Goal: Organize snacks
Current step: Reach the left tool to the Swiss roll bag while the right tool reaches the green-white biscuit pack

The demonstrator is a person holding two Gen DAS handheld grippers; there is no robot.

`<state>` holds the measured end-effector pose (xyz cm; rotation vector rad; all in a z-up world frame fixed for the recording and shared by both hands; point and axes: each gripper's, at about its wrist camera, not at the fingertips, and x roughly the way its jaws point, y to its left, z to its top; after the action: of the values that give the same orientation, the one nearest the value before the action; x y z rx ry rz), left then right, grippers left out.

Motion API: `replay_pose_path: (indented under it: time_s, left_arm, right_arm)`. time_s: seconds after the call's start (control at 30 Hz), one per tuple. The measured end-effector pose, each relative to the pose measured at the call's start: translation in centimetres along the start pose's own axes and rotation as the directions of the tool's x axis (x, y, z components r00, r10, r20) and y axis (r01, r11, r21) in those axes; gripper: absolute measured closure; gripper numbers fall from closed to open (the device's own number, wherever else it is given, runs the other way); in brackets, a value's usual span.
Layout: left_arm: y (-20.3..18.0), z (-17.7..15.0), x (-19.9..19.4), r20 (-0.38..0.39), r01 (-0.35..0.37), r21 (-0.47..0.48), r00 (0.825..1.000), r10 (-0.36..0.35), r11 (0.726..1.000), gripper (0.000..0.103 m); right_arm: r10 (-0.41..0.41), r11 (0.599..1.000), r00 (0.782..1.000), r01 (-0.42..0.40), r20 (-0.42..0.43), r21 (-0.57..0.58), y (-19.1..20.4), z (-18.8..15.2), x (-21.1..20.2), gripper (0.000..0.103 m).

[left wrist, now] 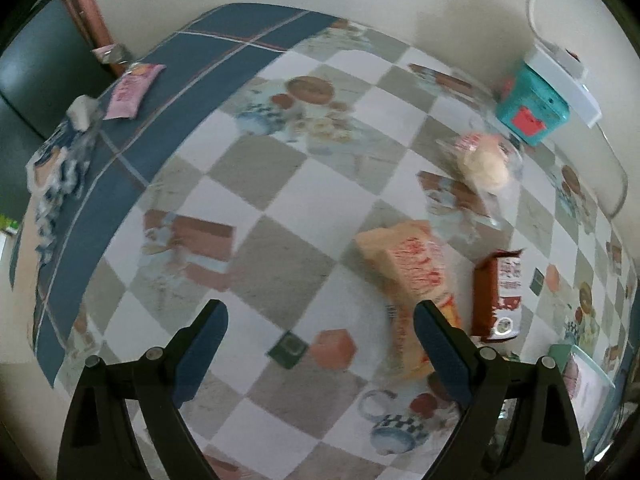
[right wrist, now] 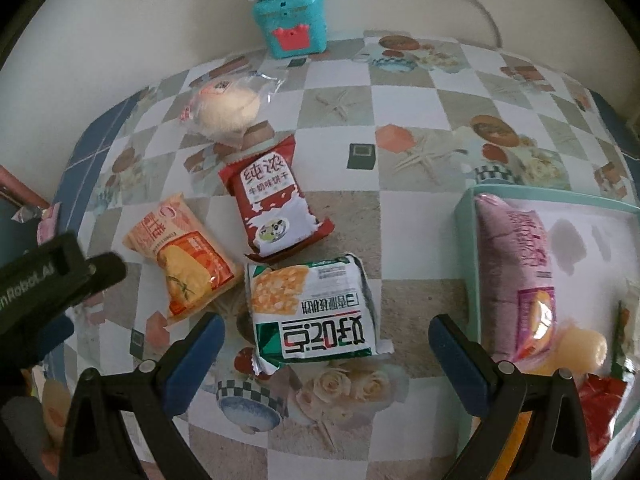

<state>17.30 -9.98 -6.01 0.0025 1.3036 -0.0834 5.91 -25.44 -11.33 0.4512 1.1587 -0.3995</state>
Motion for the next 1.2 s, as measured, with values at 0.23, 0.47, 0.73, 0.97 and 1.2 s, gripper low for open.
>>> replay_pose_path:
  time_s: [0.23, 0.47, 0.73, 0.97, 1.2]
  left_arm:
    - [-1.6, 0.3, 1.5, -0.011, 0.038, 0.029, 0.999, -0.038, 0.999, 0.009]
    - [-2.0, 0.5, 3.0, -0.031, 0.07, 0.027, 0.997, -0.069, 0.997, 0.009]
    - [-2.1, 0.5, 3.8, -0.041, 0.092, 0.021, 0.995, -0.091, 0.996, 0.009]
    - [-3.4, 0.4, 4.6, -0.04, 0.094, 0.049, 0.995, -0.092, 0.994, 0.009]
    - [-2.1, 0.5, 4.9, -0.056, 0.067, 0.007, 0.996, -0.066, 0.998, 0.009]
  right_arm:
    - [0.019, 1.0, 1.0, -0.019, -0.01, 0.01, -0.6, 0.3, 1.2, 0.0]
    - [0.014, 1.0, 1.0, -0.014, -0.017, -0.01, -0.8, 0.3, 1.9, 0.0]
    - [0.001, 1.0, 1.0, -0.001, -0.011, -0.009, -0.7, 0.4, 2.1, 0.0]
    - [-0.001, 1.0, 1.0, 0.0, -0.012, -0.012, -0.7, 0.4, 2.1, 0.0]
    - [0.0, 1.0, 1.0, 0.0, -0.012, -0.01, -0.7, 0.3, 2.2, 0.001]
